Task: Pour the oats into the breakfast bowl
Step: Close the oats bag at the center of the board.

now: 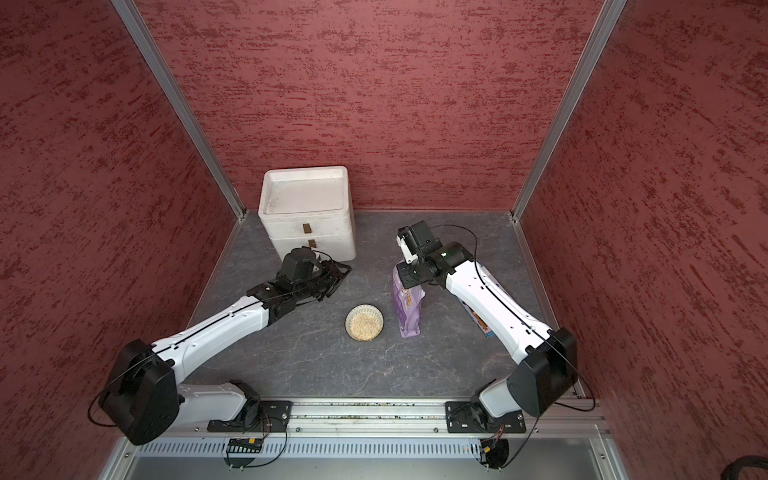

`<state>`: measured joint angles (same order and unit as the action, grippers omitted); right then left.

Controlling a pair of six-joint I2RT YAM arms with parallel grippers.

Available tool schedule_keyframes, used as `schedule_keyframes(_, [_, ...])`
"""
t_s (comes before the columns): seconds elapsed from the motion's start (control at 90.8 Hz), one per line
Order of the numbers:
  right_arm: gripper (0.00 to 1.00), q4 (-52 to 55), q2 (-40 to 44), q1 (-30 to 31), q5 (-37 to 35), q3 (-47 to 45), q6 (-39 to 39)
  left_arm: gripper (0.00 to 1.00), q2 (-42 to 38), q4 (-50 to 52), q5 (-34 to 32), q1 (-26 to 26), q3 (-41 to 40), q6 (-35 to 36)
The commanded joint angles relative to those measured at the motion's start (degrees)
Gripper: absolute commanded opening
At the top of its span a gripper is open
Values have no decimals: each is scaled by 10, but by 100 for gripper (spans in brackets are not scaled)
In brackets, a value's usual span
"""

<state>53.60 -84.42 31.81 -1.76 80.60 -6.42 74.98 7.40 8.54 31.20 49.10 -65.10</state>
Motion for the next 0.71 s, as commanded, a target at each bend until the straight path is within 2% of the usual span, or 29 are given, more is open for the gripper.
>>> schedule_keyframes(0.0, [0, -29, 23, 0, -39, 3, 2, 50, -9, 7, -7, 4, 14, 3])
schedule_keyframes(0.099, [0, -18, 6, -2, -33, 17, 6, 50, -8, 6, -7, 4, 15, 3])
schedule_keyframes(0.143, [25, -13, -13, -2, -33, 24, 7, 50, -8, 6, -6, 4, 15, 3])
schedule_keyframes(0.165, [34, -12, -21, -2, -33, 27, 7, 50, -8, 6, -6, 3, 15, 3])
schedule_keyframes(0.198, [39, -13, -31, -2, -31, 30, 8, 50, -8, 6, -5, 4, 15, 3])
schedule_keyframes(0.253, [41, -17, -46, -2, -28, 36, 9, 50, -10, 8, -5, 4, 15, 3])
schedule_keyframes(0.32, [39, -19, -64, -2, -26, 48, 10, 50, -13, 12, -8, 4, 14, 3])
schedule_keyframes(0.342, [36, -18, -70, -2, -26, 52, 11, 50, -14, 12, -10, 3, 13, 3])
schedule_keyframes(0.386, [22, -14, -83, -2, -27, 64, 13, 50, -16, 12, -11, 3, 12, 3])
schedule_keyframes(0.397, [16, -12, -86, -2, -27, 67, 14, 50, -16, 13, -11, 3, 12, 3])
schedule_keyframes(0.408, [5, -11, -88, -2, -28, 70, 14, 50, -17, 13, -11, 3, 12, 3])
schedule_keyframes(0.419, [0, -10, -91, -2, -29, 72, 14, 50, -17, 13, -11, 3, 12, 3])
schedule_keyframes(0.694, [0, -37, -65, 0, -60, 64, 20, 50, -17, 13, -11, 4, 11, 3])
